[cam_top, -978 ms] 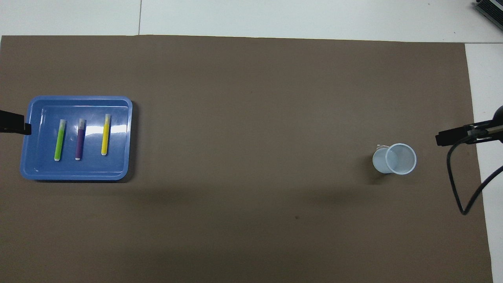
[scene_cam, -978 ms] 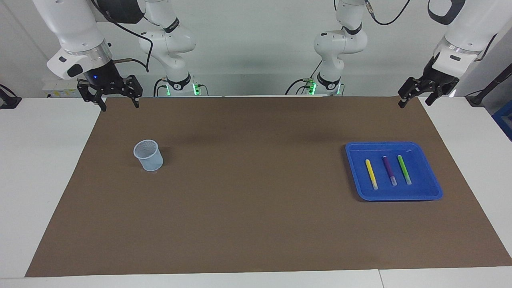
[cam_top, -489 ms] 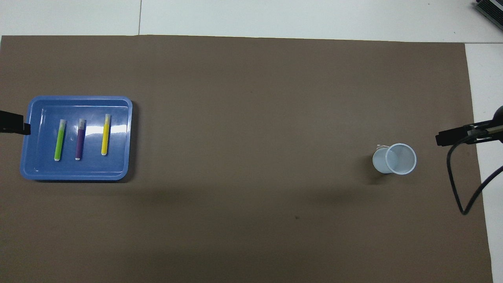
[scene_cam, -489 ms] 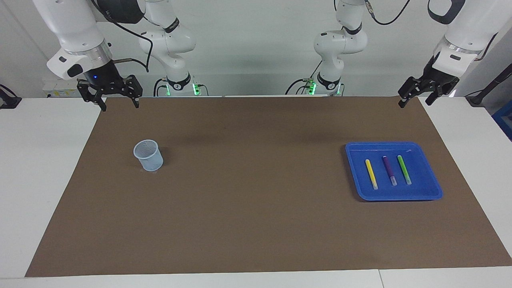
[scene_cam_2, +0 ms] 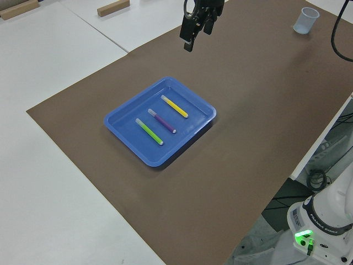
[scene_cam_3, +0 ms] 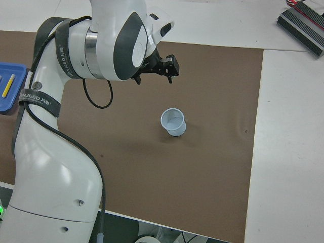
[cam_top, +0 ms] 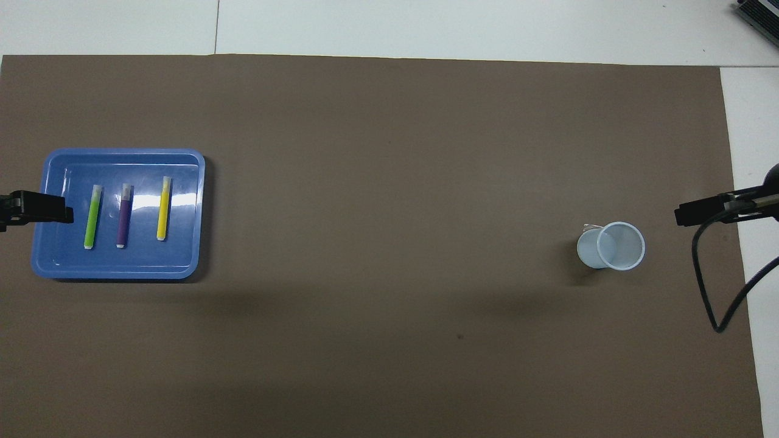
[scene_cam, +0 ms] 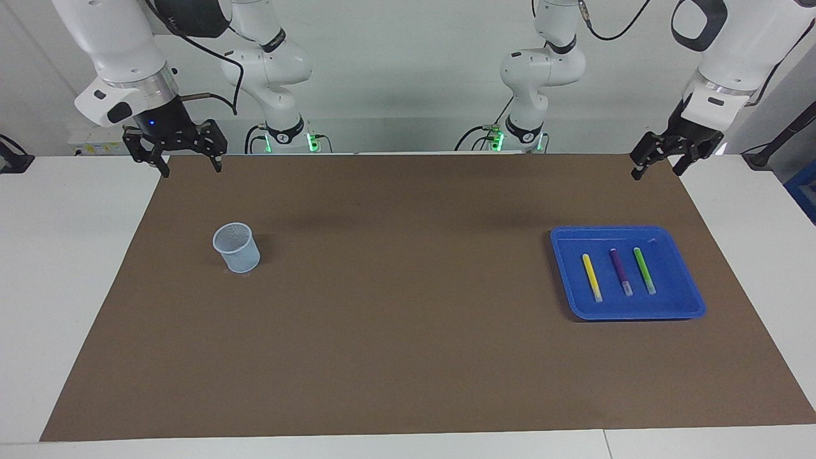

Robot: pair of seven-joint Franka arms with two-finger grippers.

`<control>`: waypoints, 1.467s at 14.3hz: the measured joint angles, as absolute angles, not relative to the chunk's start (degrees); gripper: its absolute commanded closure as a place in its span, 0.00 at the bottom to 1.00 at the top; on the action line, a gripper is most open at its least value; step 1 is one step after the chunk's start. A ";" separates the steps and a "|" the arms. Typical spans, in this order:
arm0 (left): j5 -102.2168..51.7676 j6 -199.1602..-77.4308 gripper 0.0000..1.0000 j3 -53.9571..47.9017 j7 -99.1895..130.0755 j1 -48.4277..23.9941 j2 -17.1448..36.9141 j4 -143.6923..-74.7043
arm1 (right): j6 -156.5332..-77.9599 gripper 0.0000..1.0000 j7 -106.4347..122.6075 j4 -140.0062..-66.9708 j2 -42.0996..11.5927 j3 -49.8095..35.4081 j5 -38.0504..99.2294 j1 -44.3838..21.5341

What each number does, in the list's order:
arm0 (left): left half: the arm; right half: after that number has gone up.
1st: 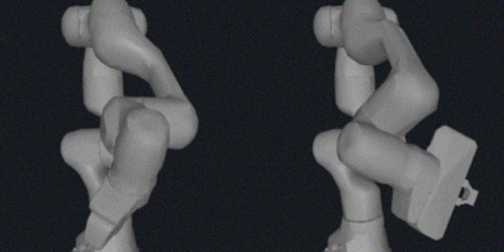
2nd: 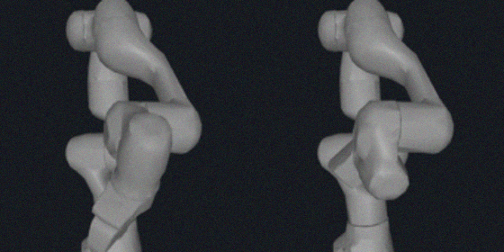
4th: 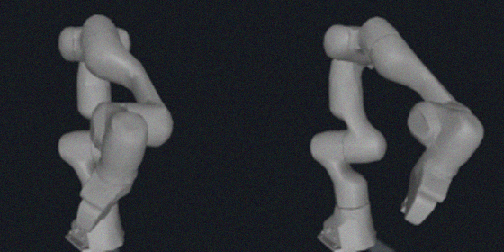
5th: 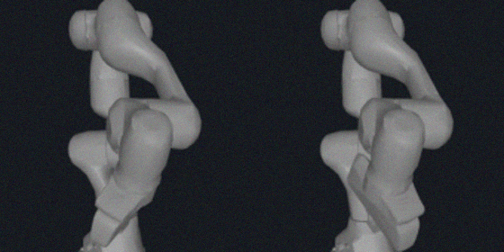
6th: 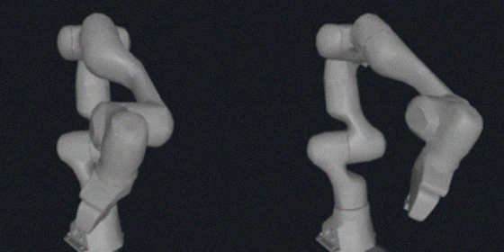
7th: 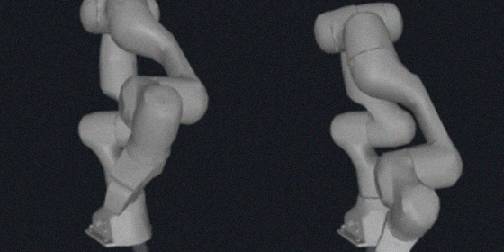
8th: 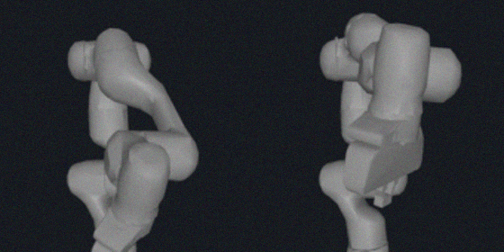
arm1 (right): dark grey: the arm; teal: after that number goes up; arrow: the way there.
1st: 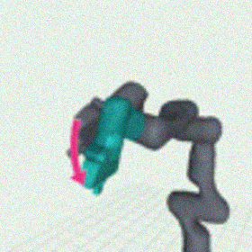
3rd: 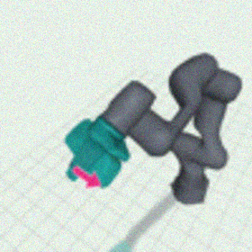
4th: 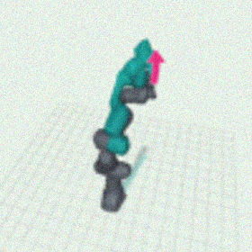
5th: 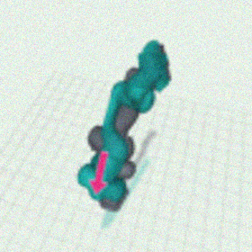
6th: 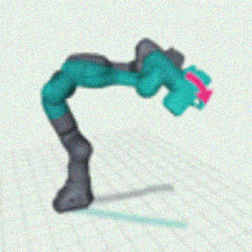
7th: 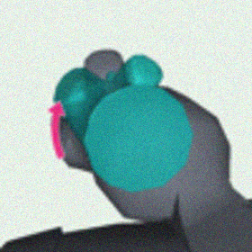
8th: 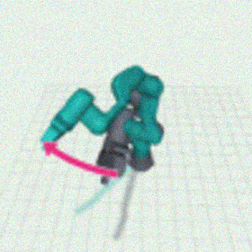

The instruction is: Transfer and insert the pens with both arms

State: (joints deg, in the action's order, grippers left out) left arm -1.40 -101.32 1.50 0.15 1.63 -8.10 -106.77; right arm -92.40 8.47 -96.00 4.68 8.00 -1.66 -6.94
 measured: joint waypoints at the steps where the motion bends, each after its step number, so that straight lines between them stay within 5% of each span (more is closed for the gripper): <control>1: -1.40 -102.86 0.00 1.50 0.15 1.63 -8.43 -108.57 | -92.40 0.00 8.47 -96.00 4.68 8.00 -1.66 -6.93; 7: -1.40 -113.16 0.00 1.26 -0.98 1.21 -7.33 -118.07 | -92.40 0.00 8.47 -96.00 4.68 8.00 -1.66 -6.93; 21: -1.39 -136.74 0.05 0.95 -2.05 -0.17 9.75 -122.69 | -92.40 0.00 8.47 -96.00 4.68 8.00 -1.65 -6.93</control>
